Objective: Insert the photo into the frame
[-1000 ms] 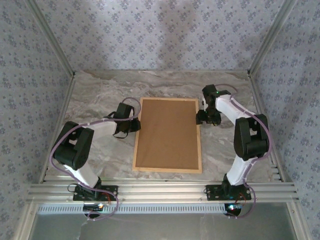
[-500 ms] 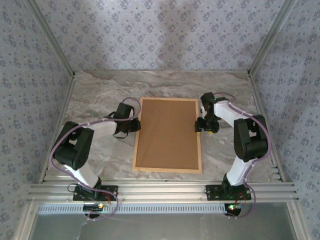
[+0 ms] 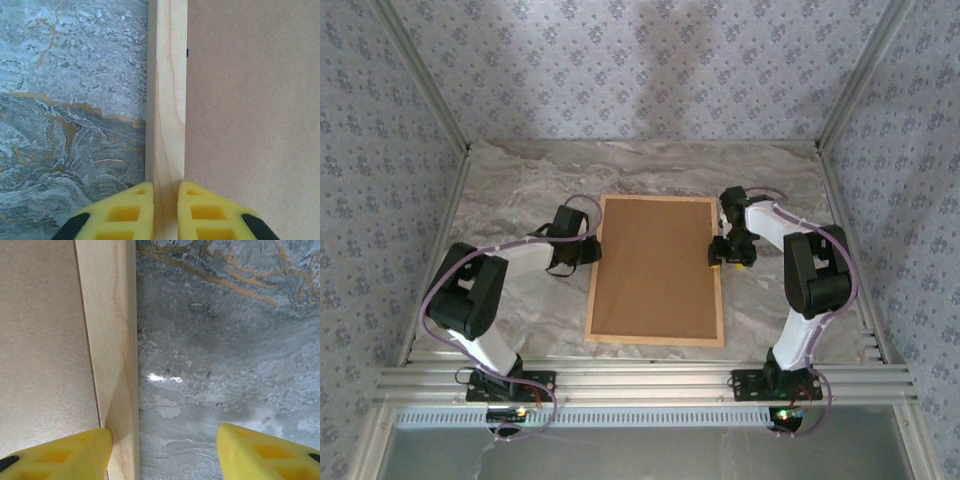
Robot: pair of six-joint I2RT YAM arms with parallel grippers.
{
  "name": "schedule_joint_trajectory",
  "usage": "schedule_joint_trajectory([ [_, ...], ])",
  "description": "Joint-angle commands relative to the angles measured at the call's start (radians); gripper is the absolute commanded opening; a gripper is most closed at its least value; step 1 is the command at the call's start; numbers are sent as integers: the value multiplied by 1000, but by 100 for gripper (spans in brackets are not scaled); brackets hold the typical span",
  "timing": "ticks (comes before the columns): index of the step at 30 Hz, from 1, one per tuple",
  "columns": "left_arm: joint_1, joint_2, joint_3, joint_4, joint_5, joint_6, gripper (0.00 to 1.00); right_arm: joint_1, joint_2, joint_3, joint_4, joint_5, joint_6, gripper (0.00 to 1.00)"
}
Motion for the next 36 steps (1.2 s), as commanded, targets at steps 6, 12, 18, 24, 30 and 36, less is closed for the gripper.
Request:
schedule_joint_trajectory([
  [6, -7, 39, -11, -47, -11, 12, 15, 36, 45, -24, 32, -6, 39, 60],
  [12, -8, 44, -10, -45, -6, 12, 15, 60, 59, -34, 51, -2, 54, 62],
  [18, -8, 42, -12, -45, -6, 10, 15, 88, 71, -38, 57, 35, 62, 63],
  [24, -8, 42, -13, -45, -6, 10, 15, 119, 82, -25, 65, 68, 51, 64],
  [30, -8, 38, -17, -46, -7, 10, 15, 149, 106, 3, 68, 88, 23, 67],
  [36, -8, 37, -14, -48, -8, 10, 14, 159, 105, 19, 60, 86, 15, 68],
])
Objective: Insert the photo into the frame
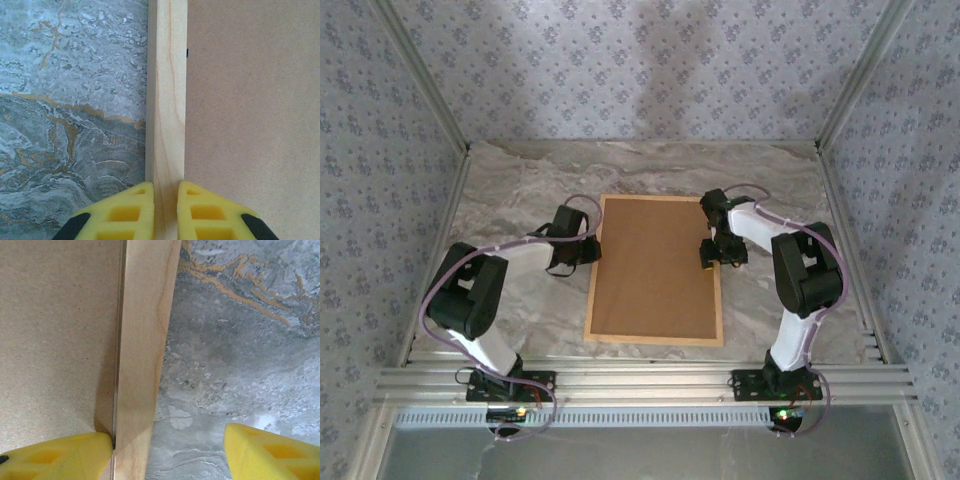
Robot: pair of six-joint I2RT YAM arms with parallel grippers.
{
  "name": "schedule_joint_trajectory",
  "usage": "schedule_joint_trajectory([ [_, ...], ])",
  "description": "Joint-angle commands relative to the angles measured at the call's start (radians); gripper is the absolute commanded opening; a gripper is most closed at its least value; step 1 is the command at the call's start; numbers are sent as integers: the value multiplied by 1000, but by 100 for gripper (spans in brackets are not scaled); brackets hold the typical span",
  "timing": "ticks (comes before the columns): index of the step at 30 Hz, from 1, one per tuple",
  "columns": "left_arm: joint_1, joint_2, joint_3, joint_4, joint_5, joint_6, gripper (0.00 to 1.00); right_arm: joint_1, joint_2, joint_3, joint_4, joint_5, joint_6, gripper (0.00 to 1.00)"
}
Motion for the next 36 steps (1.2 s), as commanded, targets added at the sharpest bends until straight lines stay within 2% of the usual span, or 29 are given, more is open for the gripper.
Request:
schedule_joint_trajectory([
  [1, -8, 38, -13, -51, -9, 10, 14, 41, 62, -6, 50, -81, -5, 68],
  [7, -8, 38, -8, -56, -14, 12, 14, 2, -66, 21, -45, -23, 3, 68],
  [12, -5, 34, -11, -59, -25, 16, 14, -26, -184, -92, -86, -101, 53, 68],
  [20, -6, 27, 6, -77, -28, 31, 15, 18, -309, -253, -118, -185, 169, 63],
  [29, -6, 15, 13, -80, -32, 36, 15, 75, -365, -363, -130, -196, 223, 55],
  [36, -8, 20, 18, -75, -35, 33, 15, 82, -386, -392, -142, -176, 214, 51],
])
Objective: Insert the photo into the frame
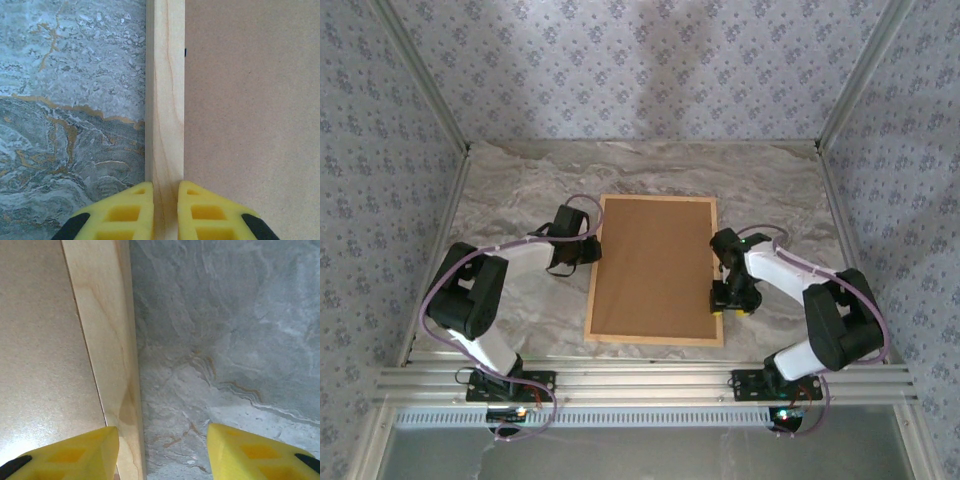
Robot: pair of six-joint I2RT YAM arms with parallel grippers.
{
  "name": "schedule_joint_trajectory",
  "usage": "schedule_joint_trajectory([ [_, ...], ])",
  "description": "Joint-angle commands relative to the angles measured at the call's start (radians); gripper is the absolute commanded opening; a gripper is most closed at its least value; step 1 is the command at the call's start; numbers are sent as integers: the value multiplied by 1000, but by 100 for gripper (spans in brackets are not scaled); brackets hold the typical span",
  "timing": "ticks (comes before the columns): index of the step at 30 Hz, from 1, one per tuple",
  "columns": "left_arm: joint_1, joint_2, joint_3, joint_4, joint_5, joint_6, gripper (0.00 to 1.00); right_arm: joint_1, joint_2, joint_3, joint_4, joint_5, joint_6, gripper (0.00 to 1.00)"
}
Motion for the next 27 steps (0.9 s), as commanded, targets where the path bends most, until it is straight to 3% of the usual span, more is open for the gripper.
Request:
schedule_joint_trajectory([
  [1, -6, 22, 10, -63, -20, 15, 15, 7, -16, -12, -26, 7, 14, 51],
  [27, -9, 41, 6, -48, -10, 9, 15, 75, 97, -49, 124, -48, 54, 51],
])
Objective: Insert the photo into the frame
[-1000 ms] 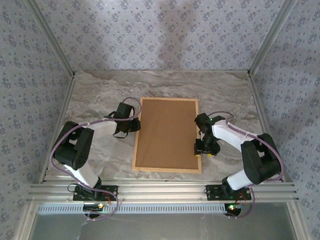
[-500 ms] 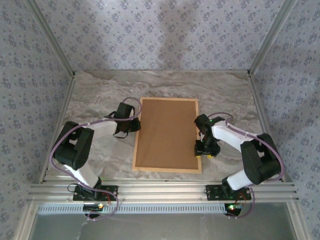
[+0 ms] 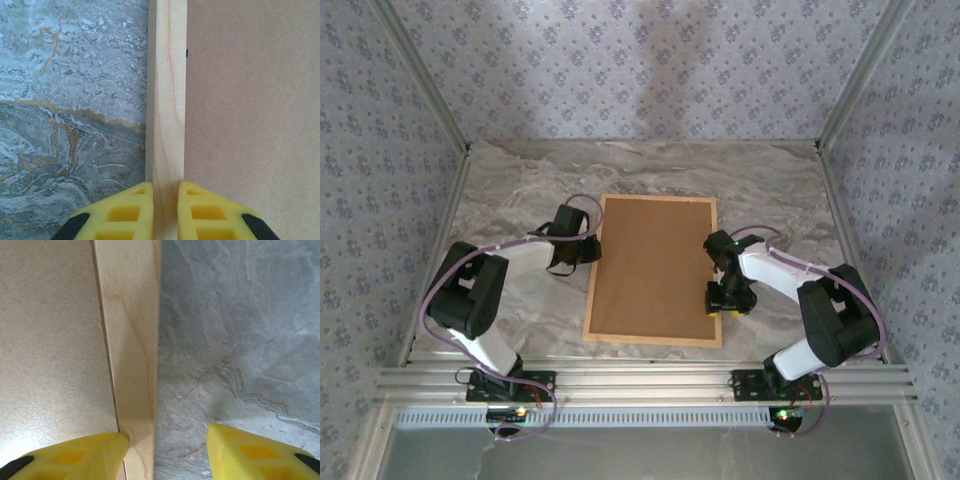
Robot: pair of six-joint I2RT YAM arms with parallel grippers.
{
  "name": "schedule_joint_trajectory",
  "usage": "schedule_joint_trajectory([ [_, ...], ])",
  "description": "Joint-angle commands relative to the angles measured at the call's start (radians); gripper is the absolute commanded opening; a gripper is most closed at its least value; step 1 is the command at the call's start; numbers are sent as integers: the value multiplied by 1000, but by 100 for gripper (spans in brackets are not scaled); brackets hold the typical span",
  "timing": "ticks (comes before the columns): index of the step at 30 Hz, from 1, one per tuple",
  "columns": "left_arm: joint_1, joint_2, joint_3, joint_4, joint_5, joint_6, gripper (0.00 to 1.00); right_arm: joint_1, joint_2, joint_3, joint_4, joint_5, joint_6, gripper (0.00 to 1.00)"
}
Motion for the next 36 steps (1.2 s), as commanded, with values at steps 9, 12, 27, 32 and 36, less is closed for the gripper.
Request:
schedule_joint_trajectory([
  [9, -9, 36, -5, -48, -9, 4, 15, 48, 86, -66, 172, -60, 46, 51],
  [12, -10, 38, -1, -49, -9, 4, 15, 56, 94, -72, 202, -65, 48, 51],
  [27, -10, 33, 4, -65, -20, 14, 15, -85, -9, 150, 20, 37, -101, 53],
  [32, -9, 31, 6, -70, -26, 17, 15, -206, 50, 204, 142, -12, -111, 53],
  [36, -9, 31, 15, -79, -25, 20, 15, -255, 163, 267, 259, -51, -110, 53],
])
